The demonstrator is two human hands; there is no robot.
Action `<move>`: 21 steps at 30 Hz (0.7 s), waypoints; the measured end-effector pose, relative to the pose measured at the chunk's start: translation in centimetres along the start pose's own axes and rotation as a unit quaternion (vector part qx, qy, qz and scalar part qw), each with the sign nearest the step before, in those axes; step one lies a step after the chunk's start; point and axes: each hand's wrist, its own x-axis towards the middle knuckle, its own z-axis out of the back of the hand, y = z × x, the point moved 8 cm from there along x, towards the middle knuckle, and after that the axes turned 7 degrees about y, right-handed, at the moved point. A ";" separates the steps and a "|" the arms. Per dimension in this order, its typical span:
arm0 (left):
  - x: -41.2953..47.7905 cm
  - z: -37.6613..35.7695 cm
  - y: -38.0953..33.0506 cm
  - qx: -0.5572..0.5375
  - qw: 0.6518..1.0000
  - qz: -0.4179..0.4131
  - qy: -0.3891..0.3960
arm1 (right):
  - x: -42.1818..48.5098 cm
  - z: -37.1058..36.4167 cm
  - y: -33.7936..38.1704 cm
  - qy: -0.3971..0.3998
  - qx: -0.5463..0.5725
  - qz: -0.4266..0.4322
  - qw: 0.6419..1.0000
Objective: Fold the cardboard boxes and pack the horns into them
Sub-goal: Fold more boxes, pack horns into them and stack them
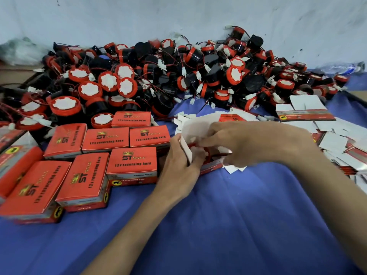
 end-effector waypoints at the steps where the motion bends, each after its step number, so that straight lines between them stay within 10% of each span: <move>1: 0.1 -0.1 0.1 0.015 1.000 0.011 0.001 | -0.8 0.6 -0.7 -0.014 0.010 -0.012 1.000; 21: 0.6 0.0 -0.5 0.052 0.998 0.021 0.001 | 0.0 3.5 1.7 -0.257 0.061 0.006 0.965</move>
